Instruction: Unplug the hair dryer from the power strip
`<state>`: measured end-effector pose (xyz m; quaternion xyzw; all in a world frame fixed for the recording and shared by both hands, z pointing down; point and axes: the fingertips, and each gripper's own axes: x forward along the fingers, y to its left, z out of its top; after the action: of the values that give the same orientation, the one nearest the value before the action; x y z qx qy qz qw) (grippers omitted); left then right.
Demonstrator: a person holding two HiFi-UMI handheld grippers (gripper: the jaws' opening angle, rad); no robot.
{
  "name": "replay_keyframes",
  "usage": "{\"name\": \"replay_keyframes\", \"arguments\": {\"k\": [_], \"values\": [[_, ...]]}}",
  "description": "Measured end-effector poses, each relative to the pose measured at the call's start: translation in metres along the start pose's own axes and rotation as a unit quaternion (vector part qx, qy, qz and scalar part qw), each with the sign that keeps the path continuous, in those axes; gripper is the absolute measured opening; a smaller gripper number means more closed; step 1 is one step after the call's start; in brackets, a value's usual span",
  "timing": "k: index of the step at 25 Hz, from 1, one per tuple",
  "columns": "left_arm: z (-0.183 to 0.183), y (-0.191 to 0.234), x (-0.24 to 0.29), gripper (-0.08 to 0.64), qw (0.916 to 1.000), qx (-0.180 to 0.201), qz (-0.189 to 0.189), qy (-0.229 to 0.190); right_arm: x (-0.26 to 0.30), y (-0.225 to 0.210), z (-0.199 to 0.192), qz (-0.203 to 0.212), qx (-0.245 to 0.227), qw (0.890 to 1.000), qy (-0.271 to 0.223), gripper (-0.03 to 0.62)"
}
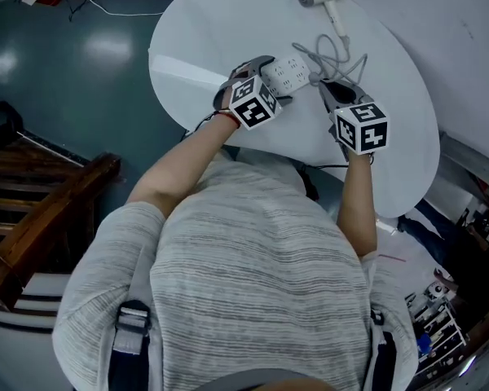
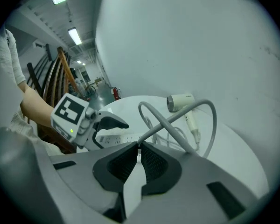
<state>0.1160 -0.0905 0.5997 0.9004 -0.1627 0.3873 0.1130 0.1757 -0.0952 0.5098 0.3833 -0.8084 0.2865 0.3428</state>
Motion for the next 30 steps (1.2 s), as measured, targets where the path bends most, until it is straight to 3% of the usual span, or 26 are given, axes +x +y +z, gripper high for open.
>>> {"name": "replay_keyframes", "arguments": {"k": [5,11,13,17,20,26,30], "values": [[0.009,0.002,-0.042,0.462,0.9961,-0.051,-0.002,-0.071,0.013,0.010,-0.041,0.020,0.043,0.999,0.026,0.037],[0.008,-0.002,-0.089,0.460,0.9846,-0.113,-0.015,-0.133,0.027,0.010,-0.071,0.004,0.080,0.996,0.031,0.063],[0.006,-0.002,-0.100,0.459,0.9818,-0.123,-0.017,-0.143,0.026,0.009,-0.078,-0.008,0.091,0.995,0.032,0.096],[0.009,-0.002,-0.117,0.445,0.9780,-0.128,-0.026,-0.163,0.011,0.012,-0.077,-0.030,0.108,0.994,0.004,0.100],[0.015,-0.002,-0.132,0.345,0.9758,-0.121,-0.032,-0.180,-0.006,0.025,-0.068,-0.046,0.104,0.993,-0.029,0.100],[0.020,-0.004,-0.161,0.044,0.9735,-0.079,-0.035,-0.212,-0.028,0.078,-0.035,-0.046,0.086,0.984,-0.146,0.085],[0.016,-0.017,-0.175,0.008,0.9739,-0.056,-0.048,-0.215,-0.037,0.111,-0.026,-0.053,0.080,0.977,-0.191,0.027]]}}
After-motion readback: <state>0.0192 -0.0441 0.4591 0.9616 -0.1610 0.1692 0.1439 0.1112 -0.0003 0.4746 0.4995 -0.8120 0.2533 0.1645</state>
